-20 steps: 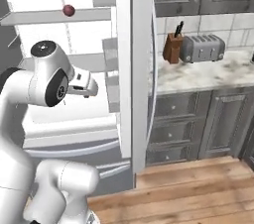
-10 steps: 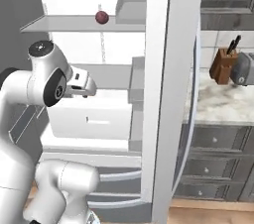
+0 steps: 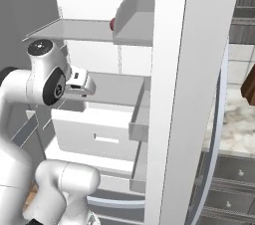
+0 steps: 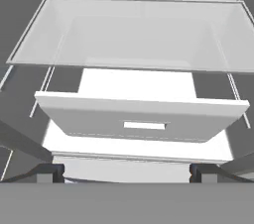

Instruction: Grab the onions from the fridge, place them in the blender, close the lid, and turn on the blender to create a marinade.

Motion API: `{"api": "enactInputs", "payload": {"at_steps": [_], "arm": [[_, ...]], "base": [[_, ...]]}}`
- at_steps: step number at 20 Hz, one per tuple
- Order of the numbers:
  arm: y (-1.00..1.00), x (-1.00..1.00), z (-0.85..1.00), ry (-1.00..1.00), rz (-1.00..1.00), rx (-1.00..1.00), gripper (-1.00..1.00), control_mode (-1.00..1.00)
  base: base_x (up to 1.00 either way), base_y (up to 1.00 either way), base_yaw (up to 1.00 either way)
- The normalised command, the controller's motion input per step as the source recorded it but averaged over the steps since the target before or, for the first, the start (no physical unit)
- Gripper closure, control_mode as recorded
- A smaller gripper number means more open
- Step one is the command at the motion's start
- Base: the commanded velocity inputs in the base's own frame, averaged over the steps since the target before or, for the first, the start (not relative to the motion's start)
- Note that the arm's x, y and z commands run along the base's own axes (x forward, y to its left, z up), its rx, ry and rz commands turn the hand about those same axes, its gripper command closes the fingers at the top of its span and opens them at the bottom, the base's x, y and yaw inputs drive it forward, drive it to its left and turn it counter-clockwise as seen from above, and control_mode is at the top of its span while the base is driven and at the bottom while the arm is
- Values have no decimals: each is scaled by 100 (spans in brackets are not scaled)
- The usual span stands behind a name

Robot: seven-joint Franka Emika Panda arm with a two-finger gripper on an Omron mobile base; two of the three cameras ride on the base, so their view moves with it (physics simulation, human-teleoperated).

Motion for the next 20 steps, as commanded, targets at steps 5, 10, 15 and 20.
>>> {"api": "enactInputs", "payload": {"at_steps": [5,10,15,20], "arm": [[-16,1,18,-25,7,2,-100,-100],[-6,2,24,-31,1,0,-100,-100],[0,2,59,-7,-7,0,-100,-100],[-4,15,65,-11,-3,0,-100,-100]], "base": [[0,0,0],[0,0,0],[0,0,0],[0,0,0]]}}
